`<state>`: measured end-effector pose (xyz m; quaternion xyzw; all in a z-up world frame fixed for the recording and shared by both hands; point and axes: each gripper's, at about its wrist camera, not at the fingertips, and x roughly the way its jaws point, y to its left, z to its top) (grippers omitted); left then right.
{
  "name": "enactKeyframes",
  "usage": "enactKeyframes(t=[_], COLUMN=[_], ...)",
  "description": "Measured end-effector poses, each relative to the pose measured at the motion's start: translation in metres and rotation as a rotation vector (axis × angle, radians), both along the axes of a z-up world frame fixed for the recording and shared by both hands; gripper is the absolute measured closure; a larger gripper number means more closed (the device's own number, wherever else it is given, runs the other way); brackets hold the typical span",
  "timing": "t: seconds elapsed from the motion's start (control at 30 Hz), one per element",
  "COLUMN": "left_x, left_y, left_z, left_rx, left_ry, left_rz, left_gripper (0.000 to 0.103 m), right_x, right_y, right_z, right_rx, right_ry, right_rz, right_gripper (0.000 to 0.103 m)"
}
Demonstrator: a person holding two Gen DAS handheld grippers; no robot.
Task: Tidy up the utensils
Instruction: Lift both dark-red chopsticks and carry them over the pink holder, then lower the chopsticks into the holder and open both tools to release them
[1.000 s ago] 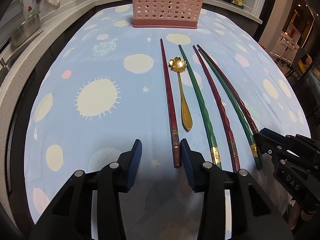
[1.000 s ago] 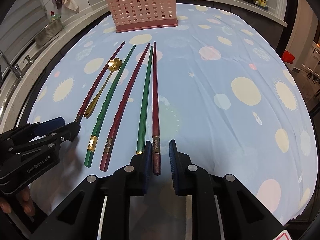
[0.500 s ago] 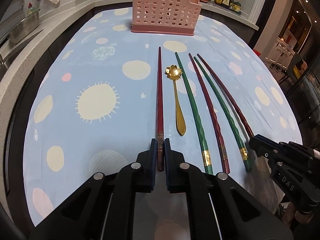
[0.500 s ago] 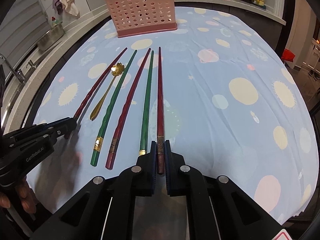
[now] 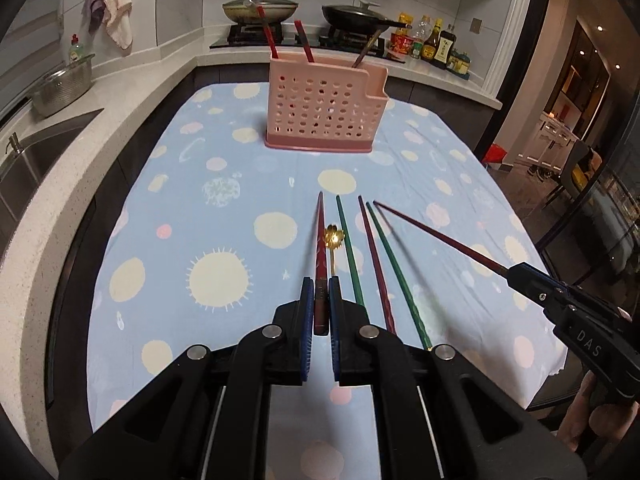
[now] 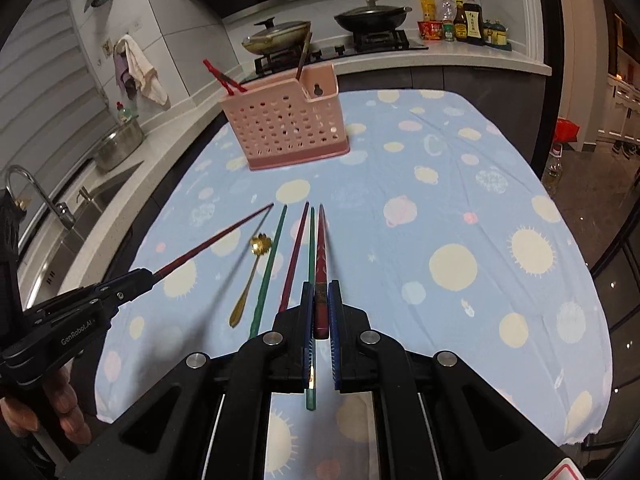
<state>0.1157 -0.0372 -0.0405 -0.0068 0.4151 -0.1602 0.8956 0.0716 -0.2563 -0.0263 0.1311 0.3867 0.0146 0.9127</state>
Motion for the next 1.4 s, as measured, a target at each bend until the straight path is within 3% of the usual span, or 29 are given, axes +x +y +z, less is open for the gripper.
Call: enactKeyframes(t=[0.4, 0.73, 1.13, 1.4], left_x=[0.035, 0.083, 0.140, 0.189], left_y=[0.008, -0.003, -0.029, -0.042], left_z=[0.075, 0.120, 0.202, 0.222], left_rx=[-0.089, -0.094, -0.147, -0.159], left_ry=[-0.159, -0.272, -0.456, -0.528], left_rz=[0.028, 0.028, 0.001, 0.006], left_gripper=[0.096, 0.096, 0.096, 0.096], right_x=[0.037, 0.081, 0.159, 0.216], right_y=[-0.029, -0.039, -0.040, -0.040], right_z=[0.076, 0.117, 0.180, 0.205], right_rx=[0.044, 0.056, 0.095, 0.104], right_ry=[-0.185, -0.286, -0.416, -0.477], right_rz=[-0.047, -0.049, -0.021, -0.043], right_gripper=[0.096, 0.096, 0.096, 0.096])
